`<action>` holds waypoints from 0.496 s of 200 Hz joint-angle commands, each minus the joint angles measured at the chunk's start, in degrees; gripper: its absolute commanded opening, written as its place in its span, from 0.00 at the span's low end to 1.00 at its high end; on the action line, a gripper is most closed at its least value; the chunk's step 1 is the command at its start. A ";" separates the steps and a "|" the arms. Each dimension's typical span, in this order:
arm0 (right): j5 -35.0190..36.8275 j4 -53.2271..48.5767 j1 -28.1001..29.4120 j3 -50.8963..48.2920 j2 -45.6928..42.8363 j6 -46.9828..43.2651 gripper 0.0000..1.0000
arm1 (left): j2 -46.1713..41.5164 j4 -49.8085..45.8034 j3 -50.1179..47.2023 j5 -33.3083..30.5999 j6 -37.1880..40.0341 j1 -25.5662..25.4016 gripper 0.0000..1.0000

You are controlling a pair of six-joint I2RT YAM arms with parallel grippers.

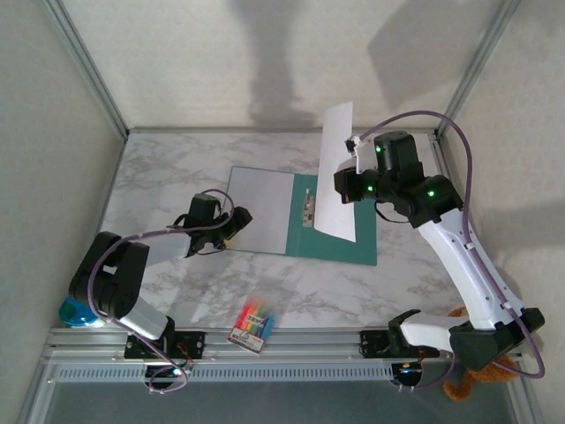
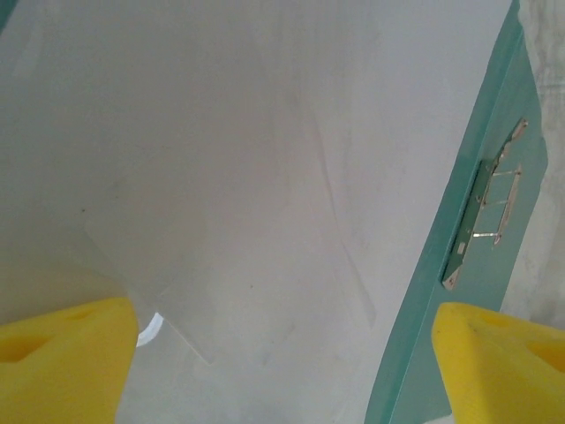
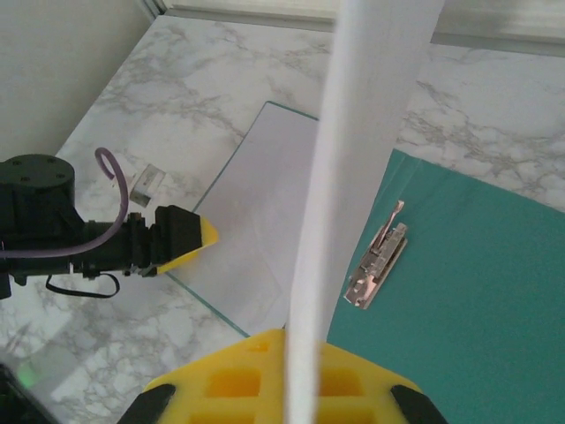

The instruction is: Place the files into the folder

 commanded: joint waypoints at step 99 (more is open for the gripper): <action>-17.25 11.00 -0.25 -2.97 3.51 7.83 0.00 | -16.33 -9.68 -10.44 -2.99 -0.73 6.09 0.87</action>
